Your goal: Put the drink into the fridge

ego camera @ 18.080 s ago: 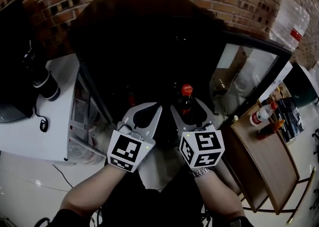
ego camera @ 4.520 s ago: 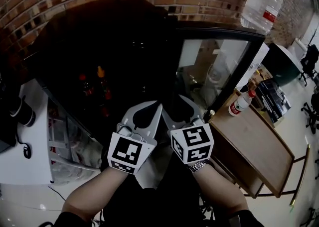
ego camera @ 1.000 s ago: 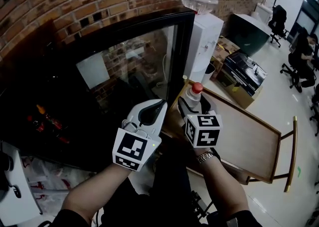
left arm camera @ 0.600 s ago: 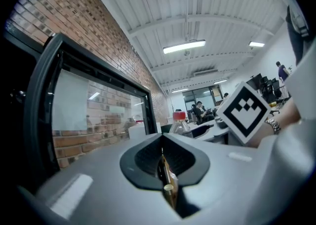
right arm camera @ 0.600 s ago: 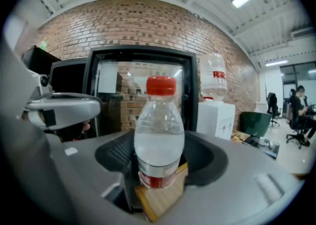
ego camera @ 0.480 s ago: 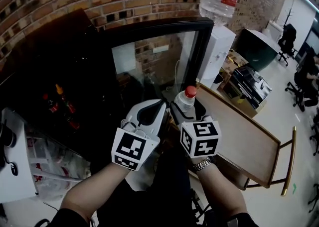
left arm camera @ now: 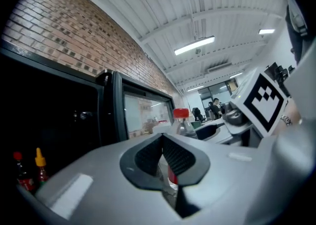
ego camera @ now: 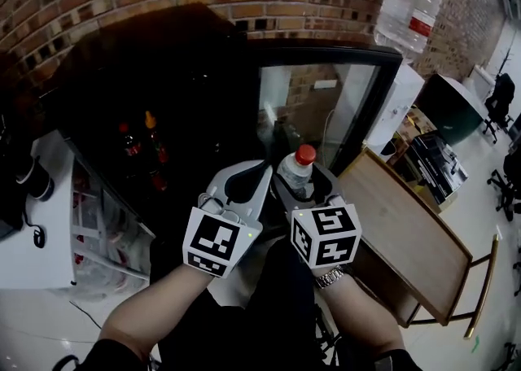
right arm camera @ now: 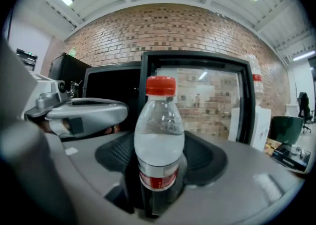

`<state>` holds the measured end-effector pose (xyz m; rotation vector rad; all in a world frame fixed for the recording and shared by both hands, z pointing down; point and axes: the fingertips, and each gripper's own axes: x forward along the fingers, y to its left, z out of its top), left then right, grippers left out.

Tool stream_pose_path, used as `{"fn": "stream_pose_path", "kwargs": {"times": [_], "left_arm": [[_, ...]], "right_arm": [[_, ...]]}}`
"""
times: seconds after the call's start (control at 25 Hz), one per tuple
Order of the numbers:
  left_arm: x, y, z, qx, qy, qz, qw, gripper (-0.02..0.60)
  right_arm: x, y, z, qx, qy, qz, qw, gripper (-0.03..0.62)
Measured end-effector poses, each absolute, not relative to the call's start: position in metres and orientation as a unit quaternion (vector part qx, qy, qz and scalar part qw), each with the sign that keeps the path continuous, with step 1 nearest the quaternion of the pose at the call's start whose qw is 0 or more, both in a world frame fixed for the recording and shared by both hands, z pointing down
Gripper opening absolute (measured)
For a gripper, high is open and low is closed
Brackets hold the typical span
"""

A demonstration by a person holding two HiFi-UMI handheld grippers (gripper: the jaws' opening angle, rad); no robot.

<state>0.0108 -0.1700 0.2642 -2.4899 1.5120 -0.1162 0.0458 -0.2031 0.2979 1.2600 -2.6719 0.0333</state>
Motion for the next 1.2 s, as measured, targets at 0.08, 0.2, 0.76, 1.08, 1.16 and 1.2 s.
{"fn": "stream_pose_path", "kwargs": {"times": [0.08,0.2,0.76,1.08,1.16,1.2], "left_arm": [[-0.009,-0.164,0.264,-0.840,0.530,-0.039,0.111,0.005],[-0.038,-0.155,0.262,-0.826,0.553,-0.033,0.105,0.005],[-0.152,-0.134,0.276,-0.772,0.627,-0.047,0.091,0.005],[-0.204,-0.143,0.292,-0.753,0.652,-0.057,0.073,0.005],[-0.217,-0.147,0.296,-0.750,0.655,-0.061,0.069,0.005],[-0.224,-0.150,0.298,-0.748,0.657,-0.063,0.067,0.005]], "right_arm": [[0.024,-0.195,0.298,0.406,-0.909,0.010,0.095,0.299],[-0.009,-0.183,0.299,0.379,-0.920,0.008,0.097,0.299],[-0.127,-0.169,0.306,0.294,-0.950,-0.002,0.106,0.301],[-0.172,-0.202,0.320,0.288,-0.951,0.010,0.114,0.301],[-0.183,-0.214,0.324,0.291,-0.950,0.015,0.115,0.301],[-0.188,-0.220,0.326,0.292,-0.949,0.017,0.116,0.301]]}}
